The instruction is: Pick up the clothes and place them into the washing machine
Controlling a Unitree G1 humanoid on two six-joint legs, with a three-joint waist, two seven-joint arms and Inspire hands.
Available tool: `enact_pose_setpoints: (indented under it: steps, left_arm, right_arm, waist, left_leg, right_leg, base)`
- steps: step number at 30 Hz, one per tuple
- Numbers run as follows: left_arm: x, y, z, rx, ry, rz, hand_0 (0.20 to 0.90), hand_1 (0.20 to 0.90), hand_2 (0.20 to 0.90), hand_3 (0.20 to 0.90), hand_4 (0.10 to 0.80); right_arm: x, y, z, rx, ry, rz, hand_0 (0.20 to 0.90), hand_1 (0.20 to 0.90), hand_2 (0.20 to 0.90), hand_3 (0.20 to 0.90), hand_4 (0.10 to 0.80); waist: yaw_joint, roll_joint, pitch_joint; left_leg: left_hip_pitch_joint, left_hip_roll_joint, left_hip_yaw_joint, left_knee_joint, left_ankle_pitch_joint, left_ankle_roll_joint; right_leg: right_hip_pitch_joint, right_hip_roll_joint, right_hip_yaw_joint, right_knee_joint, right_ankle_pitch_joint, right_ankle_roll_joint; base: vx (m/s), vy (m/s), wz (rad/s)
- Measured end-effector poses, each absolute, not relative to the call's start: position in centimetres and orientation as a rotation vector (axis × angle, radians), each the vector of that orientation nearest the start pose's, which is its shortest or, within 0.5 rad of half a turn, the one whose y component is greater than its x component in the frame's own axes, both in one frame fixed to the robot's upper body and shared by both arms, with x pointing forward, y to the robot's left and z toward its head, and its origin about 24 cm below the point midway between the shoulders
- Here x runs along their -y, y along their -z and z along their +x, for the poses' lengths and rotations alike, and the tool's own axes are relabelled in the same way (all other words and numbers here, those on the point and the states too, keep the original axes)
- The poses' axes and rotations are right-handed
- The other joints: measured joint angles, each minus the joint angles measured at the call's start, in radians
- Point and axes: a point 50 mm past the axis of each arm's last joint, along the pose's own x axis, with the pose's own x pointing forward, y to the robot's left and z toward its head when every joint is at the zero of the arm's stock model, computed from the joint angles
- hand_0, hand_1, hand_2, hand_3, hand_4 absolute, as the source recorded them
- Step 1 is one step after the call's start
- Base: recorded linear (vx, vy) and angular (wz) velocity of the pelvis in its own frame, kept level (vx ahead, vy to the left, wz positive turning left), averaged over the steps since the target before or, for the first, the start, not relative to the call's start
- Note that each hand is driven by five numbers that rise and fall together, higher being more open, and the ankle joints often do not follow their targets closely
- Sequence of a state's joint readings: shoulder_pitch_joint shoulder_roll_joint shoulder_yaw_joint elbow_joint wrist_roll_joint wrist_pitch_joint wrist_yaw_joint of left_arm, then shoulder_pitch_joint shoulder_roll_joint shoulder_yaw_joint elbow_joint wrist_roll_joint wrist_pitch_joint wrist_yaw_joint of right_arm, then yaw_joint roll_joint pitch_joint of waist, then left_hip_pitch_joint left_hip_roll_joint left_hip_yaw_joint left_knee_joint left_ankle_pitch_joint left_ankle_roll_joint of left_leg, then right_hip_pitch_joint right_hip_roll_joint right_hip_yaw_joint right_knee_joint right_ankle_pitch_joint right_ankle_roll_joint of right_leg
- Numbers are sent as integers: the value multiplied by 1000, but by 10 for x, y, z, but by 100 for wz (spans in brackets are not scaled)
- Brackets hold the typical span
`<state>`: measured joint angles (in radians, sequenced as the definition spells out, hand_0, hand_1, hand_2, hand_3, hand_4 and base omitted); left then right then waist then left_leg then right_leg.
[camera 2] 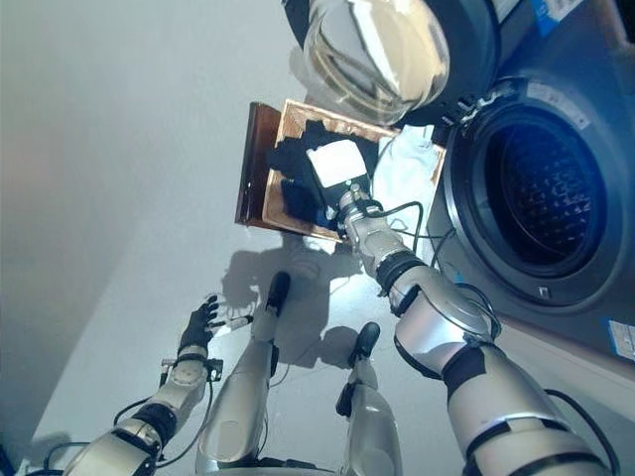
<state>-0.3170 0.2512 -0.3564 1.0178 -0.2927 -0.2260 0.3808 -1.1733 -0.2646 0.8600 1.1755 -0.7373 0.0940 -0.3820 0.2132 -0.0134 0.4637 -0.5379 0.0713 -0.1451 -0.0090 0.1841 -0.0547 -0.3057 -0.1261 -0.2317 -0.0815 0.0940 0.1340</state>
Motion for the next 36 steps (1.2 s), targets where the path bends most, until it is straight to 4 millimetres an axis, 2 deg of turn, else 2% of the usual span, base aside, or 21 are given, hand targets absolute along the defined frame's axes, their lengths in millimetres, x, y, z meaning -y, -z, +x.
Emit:
enact_pose_setpoints:
  steps: [7,12,16,22,23,24,26,31,36]
  left_arm:
    - [-188,54,272,-367,-227,207,900,900,900,900,800]
    - [-191,54,272,-371,-233,205,900,900,900,900,800]
    - [-193,53,272,-371,-242,198,900,900,900,900,800]
    - [-195,53,272,-374,-252,188,900,900,900,900,800]
    - [-195,53,272,-374,-251,188,900,900,900,900,800]
    - [-194,52,273,-372,-251,188,900,900,900,900,800]
    - [-194,52,274,-370,-252,186,900,900,900,900,800]
    - [-193,49,278,-359,-249,186,900,900,900,900,800]
    - [-193,48,280,-358,-248,191,900,900,900,900,800]
  right_arm:
    - [117,-177,421,377,87,-1764,900,900,900,900,800]
    - [125,-200,425,404,158,-1743,900,900,900,900,800]
    - [126,-207,425,422,184,-1738,900,900,900,900,800]
    - [128,-207,426,414,191,-1743,900,900,900,900,800]
    - [128,-207,426,415,191,-1744,694,694,694,694,653]
    - [128,-207,426,415,191,-1744,694,694,694,694,653]
    - [128,-208,425,421,196,-1743,200,200,200,200,300]
    - [128,-222,426,454,235,-1740,200,200,200,200,300]
    - [131,-225,427,430,255,-1731,200,200,200,200,300]
  waist:
    - [20,17,15]
    - [20,19,26]
    - [19,17,33]
    - [19,17,34]
    - [18,17,34]
    - [18,17,34]
    - [18,17,34]
    - [17,14,36]
    - [17,12,36]
  left_leg:
    - [-48,-3,-19,0,8,-3]
    - [-102,-9,-39,1,20,-5]
    - [-116,-16,-43,1,24,-2]
    - [-116,-17,-43,3,26,0]
    - [-116,-17,-43,3,26,0]
    - [-116,-17,-43,3,26,0]
    - [-116,-17,-43,4,26,0]
    - [-115,-16,-43,6,27,1]
    - [-114,-15,-41,7,27,2]
  right_leg:
    - [-36,4,-12,0,-2,2]
    - [-79,4,-30,7,-2,3]
    - [-91,0,-32,9,-2,6]
    - [-91,-1,-30,10,0,9]
    - [-91,-1,-29,10,1,9]
    - [-91,-1,-29,10,1,9]
    - [-91,-2,-28,11,1,9]
    - [-91,-1,-27,13,1,9]
    - [-91,-3,-23,15,2,10]
  base:
    - [-15,10,6]
    - [-30,18,12]
    - [-15,26,6]
    - [-13,31,0]
    - [0,0,0]
    - [0,0,0]
    - [0,0,0]
    - [0,0,0]
    - [0,0,0]
